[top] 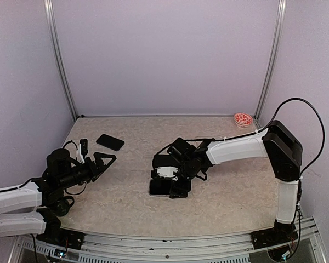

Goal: Put the phone into the phone case
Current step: Place the phone with the phone case at the center of the board, then move the phone to the center of the board.

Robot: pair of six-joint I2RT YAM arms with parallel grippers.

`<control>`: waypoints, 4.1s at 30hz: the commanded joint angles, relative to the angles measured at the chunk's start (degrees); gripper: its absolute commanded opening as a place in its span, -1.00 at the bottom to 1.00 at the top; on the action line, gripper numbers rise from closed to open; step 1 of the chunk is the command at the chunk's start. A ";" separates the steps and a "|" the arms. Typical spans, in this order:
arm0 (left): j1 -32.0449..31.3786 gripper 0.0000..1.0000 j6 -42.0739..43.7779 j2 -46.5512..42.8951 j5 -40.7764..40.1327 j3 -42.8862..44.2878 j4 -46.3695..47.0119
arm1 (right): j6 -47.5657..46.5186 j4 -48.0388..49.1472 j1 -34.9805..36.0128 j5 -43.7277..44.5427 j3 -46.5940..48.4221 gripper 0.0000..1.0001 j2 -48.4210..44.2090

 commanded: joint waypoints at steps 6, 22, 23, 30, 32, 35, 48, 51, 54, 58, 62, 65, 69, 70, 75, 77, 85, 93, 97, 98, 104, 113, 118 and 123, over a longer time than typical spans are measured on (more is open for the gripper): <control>0.91 0.98 0.15 -0.30 -0.50 -0.79 1.06 | 1.64 -0.63 -0.34 0.68 1.47 0.71 0.71; 2.58 0.98 1.45 0.93 -0.82 2.76 -0.77 | 1.66 7.09 -0.88 8.62 -1.10 0.99 -5.35; 2.76 0.98 1.80 1.35 -0.95 3.51 -1.23 | 1.96 8.23 -1.14 9.22 -1.52 0.99 -6.36; 4.92 0.98 3.72 5.07 -1.66 8.38 -3.59 | 3.25 11.14 -2.45 9.95 -4.29 0.99 -10.99; 5.75 0.98 3.94 6.52 -1.44 9.52 -3.51 | 2.75 11.34 -2.45 8.31 -5.36 0.99 -12.00; 7.51 0.98 4.17 9.04 -1.55 12.06 -3.77 | 2.77 13.56 -2.53 8.10 -7.44 0.99 -13.72; 18.57 0.98 4.21 30.59 1.63 29.57 -2.54 | 10.63 21.62 -3.22 13.54 -10.08 0.99 -16.34; 20.71 0.98 4.49 37.70 3.27 35.23 -2.63 | 11.58 22.34 -3.27 14.71 -10.67 0.99 -16.98; 22.98 0.98 3.70 44.69 7.08 39.99 -1.82 | 12.33 21.96 -3.33 15.78 -11.04 0.99 -17.58; 24.92 0.98 2.75 51.44 11.06 44.96 -1.42 | 13.83 22.92 -3.64 17.00 -12.14 0.99 -19.02; 26.70 0.98 0.95 56.25 14.63 48.76 -0.28 | 15.51 24.30 -3.83 17.63 -12.74 0.99 -19.84; 27.93 0.98 -0.49 59.97 19.10 51.40 1.07 | 16.81 24.84 -4.01 18.43 -12.39 0.99 -19.71; 29.46 0.98 -1.76 64.14 21.22 53.74 0.09 | 18.94 25.35 -4.21 17.30 -10.85 0.99 -18.80; 29.51 0.98 -0.92 64.22 19.64 54.05 -1.16 | 19.37 25.42 -4.24 16.96 -10.45 0.99 -18.46; 31.16 0.98 7.42 63.94 9.69 58.62 -10.40 | 20.43 25.37 -4.29 15.75 -9.11 0.99 -16.95; 31.84 0.98 8.91 65.03 7.50 59.77 -11.64 | 20.62 25.45 -4.29 15.53 -8.77 0.99 -16.51; 32.77 0.98 10.92 72.23 7.44 65.73 -11.86 | 20.90 25.50 -4.30 15.30 -7.85 0.99 -15.65; 31.87 0.98 13.52 76.83 8.57 69.44 -14.94 | 20.73 26.92 -4.22 13.97 -7.40 0.99 -14.35; 30.69 0.98 14.18 77.82 10.44 69.08 -14.59 | 20.43 27.18 -4.20 13.54 -6.26 0.99 -12.52; 30.40 0.98 14.52 78.11 11.00 68.99 -14.47 | 20.19 27.20 -4.30 13.38 -6.14 0.99 -12.15; 26.93 0.97 17.19 80.50 16.37 70.68 -14.63 | 19.49 30.17 -4.88 11.68 -5.31 0.99 -10.71; 22.12 0.96 21.69 81.63 19.17 71.72 -18.48 | 19.34 29.88 -5.95 10.38 -3.62 0.99 -8.89; 20.06 0.96 20.22 78.64 22.49 65.43 -15.22 | 19.41 29.68 -6.14 10.38 -4.16 0.99 -9.04; 16.67 0.96 19.41 75.00 24.12 59.40 -12.96 | 20.46 28.94 -6.14 10.08 -3.66 0.99 -8.58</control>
